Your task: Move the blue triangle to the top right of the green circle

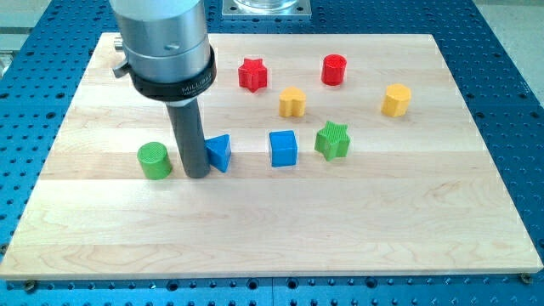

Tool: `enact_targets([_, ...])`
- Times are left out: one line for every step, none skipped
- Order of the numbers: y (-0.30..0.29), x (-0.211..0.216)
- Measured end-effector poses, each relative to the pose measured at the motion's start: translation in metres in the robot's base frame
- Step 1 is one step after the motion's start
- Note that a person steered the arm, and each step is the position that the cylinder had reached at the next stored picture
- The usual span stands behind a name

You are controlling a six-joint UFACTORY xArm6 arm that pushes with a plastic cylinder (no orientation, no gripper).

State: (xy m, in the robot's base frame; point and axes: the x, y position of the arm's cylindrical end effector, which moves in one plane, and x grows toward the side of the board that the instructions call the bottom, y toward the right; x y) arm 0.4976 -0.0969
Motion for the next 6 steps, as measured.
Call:
enact_targets([0.007,0.018])
enact_targets([0.032,0.008])
enact_targets([0.046,-0.013])
enact_targets([0.045,-0.015])
enact_targets([0.028,0.039])
enact_targets([-0.013,0.041])
